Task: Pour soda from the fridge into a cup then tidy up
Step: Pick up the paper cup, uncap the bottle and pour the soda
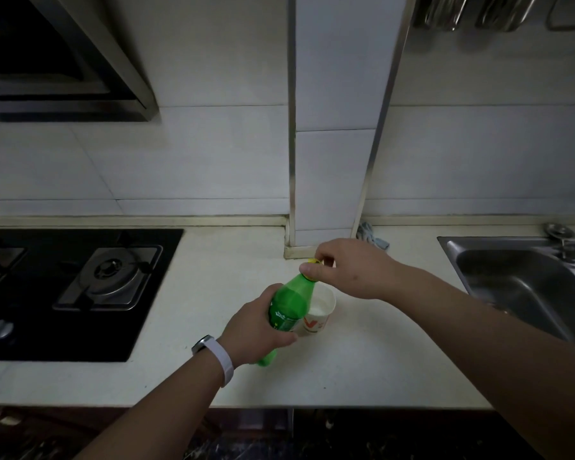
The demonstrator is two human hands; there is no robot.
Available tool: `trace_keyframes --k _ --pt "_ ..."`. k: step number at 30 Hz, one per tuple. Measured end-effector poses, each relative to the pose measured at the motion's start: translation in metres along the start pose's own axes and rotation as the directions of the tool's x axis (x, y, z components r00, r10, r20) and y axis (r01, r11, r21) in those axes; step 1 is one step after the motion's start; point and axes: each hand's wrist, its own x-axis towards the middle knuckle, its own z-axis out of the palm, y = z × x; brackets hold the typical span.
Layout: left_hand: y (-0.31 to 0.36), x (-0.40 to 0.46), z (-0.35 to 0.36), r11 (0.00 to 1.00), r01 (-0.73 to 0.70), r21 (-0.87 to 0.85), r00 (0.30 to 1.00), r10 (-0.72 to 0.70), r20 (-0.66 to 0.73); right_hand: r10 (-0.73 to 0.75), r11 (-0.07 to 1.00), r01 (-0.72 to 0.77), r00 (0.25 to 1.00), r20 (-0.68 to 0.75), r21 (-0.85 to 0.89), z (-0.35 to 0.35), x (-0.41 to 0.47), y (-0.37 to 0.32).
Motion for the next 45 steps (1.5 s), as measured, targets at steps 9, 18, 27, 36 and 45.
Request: trace_keyframes --k 9,18,27,36,45 --pt "-0.003 0.002 -0.001 1.000 -0.012 0.000 1.000 0.012 0.007 -0.157 0.959 0.142 0.987 0.043 0.247 -0.007 -0.003 0.003" --pt "-0.001 0.003 0.001 0.999 -0.028 0.029 1.000 0.027 0.008 -0.052 0.984 0.053 0.999 -0.011 0.172 -0.001 -0.004 0.003" --pt "-0.007 0.001 0.002 1.000 0.015 -0.008 1.000 -0.015 0.010 -0.073 0.946 0.055 0.996 0.046 0.321 0.000 -0.006 0.008" --pt "-0.002 0.003 0.002 1.000 -0.001 0.019 1.000 0.001 0.005 -0.113 0.962 0.103 0.993 0.027 0.252 -0.001 -0.002 0.006" --pt "-0.001 0.004 0.003 1.000 -0.010 0.017 1.000 0.010 0.001 -0.053 0.969 0.050 0.999 0.007 0.244 0.004 -0.005 0.012"
